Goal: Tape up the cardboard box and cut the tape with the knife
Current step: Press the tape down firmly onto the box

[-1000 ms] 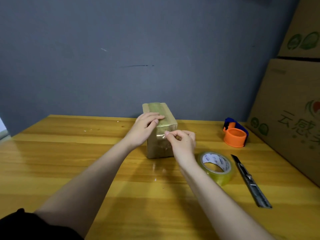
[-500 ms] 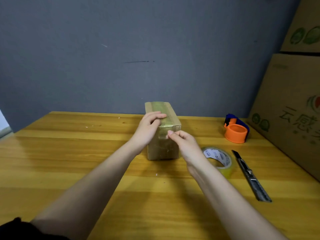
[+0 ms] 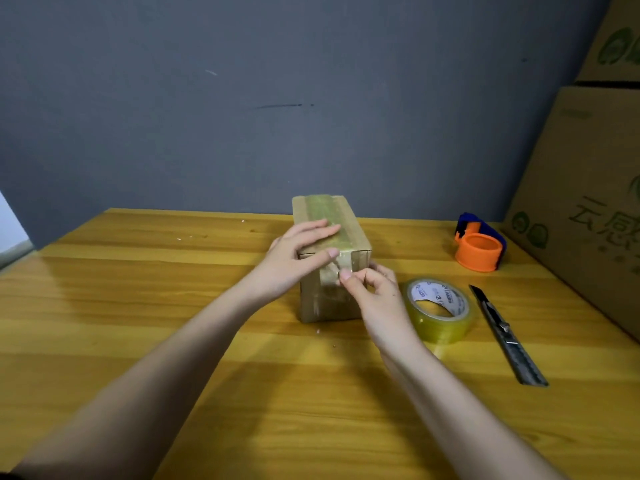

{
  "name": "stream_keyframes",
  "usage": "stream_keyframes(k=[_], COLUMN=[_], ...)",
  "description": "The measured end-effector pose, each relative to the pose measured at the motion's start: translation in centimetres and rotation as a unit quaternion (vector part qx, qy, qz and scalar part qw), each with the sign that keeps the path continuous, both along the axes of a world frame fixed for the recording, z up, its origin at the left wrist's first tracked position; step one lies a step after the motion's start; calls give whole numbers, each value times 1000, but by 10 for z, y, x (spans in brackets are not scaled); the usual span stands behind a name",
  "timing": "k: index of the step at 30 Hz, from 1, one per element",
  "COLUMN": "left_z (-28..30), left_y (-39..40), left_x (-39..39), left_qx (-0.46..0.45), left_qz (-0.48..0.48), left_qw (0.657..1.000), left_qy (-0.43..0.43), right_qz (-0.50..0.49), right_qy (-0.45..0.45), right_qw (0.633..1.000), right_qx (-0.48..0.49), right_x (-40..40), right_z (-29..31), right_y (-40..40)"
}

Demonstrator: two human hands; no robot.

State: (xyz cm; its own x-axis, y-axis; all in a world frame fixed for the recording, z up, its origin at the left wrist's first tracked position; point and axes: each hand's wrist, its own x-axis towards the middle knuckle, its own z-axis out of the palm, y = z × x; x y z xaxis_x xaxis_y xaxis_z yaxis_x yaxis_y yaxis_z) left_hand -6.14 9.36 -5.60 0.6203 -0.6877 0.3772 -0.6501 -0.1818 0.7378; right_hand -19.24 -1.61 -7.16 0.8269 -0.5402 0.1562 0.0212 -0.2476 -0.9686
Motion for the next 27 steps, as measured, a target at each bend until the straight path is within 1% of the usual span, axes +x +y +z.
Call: stream_keyframes(k=[3, 9, 13, 17, 22, 25, 27], left_z=[-1, -6, -7, -7, -6, -8, -7], left_y=[0, -5, -3, -1, 2, 2, 2], left_x=[1, 2, 4, 3, 5, 7, 7], left_qx=[3, 5, 34, 50, 53, 62, 63], left_qz=[-4, 21, 27, 31, 16, 16, 17], left_qw=[1000, 999, 997, 995, 994, 992, 992], left_qy=[-4, -35, -69, -83, -98, -107, -110], right_qz=[-5, -45, -92, -132, -157, -153, -152], right_qy=[0, -6, -15, -44, -46, -39, -42], right_qw=[1000, 998, 991, 981, 973, 968, 967], right_qx=[-16, -50, -95, -135, -163, -194, -198], right_x=[1, 7, 13, 16, 18, 19, 19], right_z=[-3, -12, -21, -29, -37, -46, -51], right_y=[-2, 0, 1, 4, 1, -3, -5])
